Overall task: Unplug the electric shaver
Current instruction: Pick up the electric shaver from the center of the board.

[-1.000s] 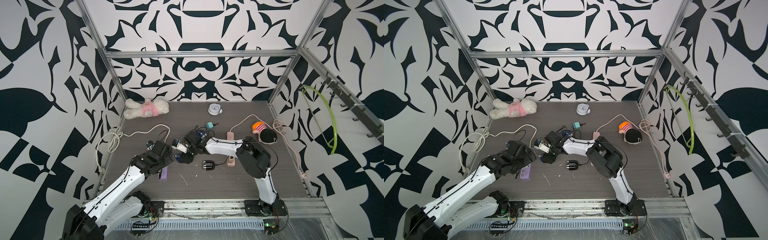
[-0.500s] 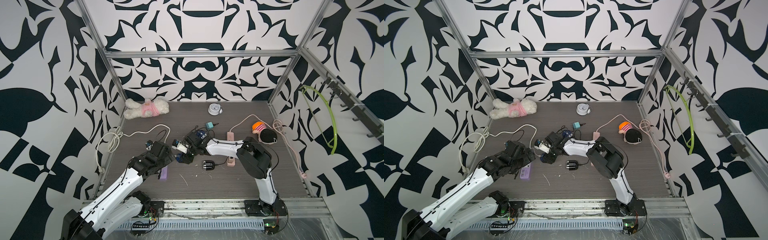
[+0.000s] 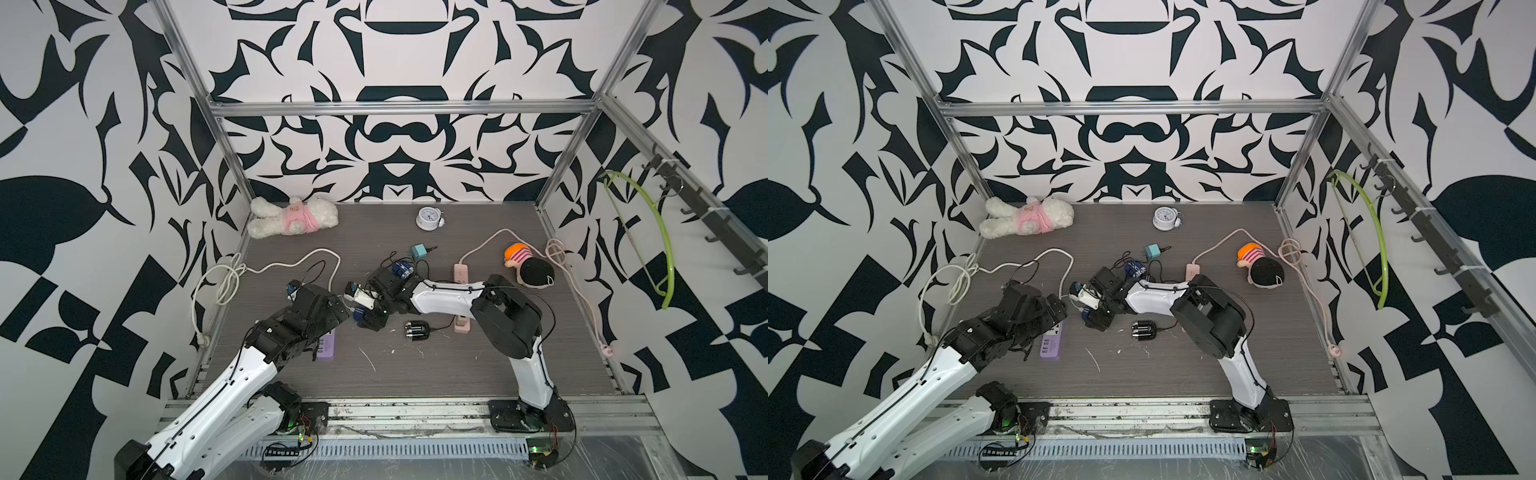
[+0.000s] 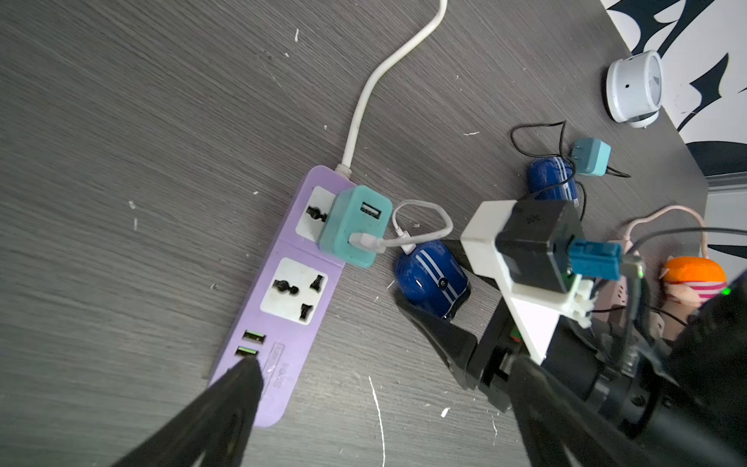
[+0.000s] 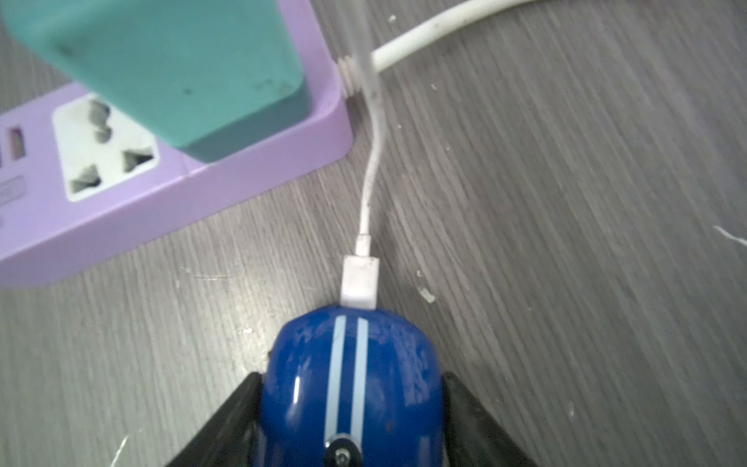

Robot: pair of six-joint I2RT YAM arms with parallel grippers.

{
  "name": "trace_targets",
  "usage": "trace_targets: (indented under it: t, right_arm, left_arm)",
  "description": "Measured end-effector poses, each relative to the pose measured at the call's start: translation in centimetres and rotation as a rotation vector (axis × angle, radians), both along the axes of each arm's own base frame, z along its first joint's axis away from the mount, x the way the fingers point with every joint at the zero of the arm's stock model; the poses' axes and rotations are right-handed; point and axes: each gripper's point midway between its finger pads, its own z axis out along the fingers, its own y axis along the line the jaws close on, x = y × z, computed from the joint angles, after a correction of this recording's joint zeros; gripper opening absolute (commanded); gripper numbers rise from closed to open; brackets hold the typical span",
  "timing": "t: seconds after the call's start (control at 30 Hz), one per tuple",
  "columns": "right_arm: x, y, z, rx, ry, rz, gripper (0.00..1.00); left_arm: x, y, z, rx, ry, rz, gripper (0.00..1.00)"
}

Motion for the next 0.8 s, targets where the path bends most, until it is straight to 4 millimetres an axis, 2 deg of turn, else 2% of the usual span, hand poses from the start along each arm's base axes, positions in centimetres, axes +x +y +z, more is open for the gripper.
trace_targets:
  t: [0.17,0.4,0.63,0.8]
  right_arm:
    - [0.1,0.0,0.0,0.003,0.004,-0.010,0.32]
    - [-0.9,-1.8,0.2,-0.029,0.022,-0.030,0.15]
    - [-2.1,-4.0,0.7,-0.027,0.062,-0.084,0.10]
    - [-2.3,-4.2,1.8,0.023,0.065,-0.118,0.10]
  left_arm:
    - [0.0,0.0,0.0,-0.001,-0.001,0.000,1.00]
    - [0.4,-0.8,0.1,-0.036,-0.024,-0.018,0.99]
    - [0.7,-1.4,0.2,-0.085,-0.061,-0.026,0.95]
    - [1.0,-2.1,0.1,-0.147,-0.095,-0.034,0.91]
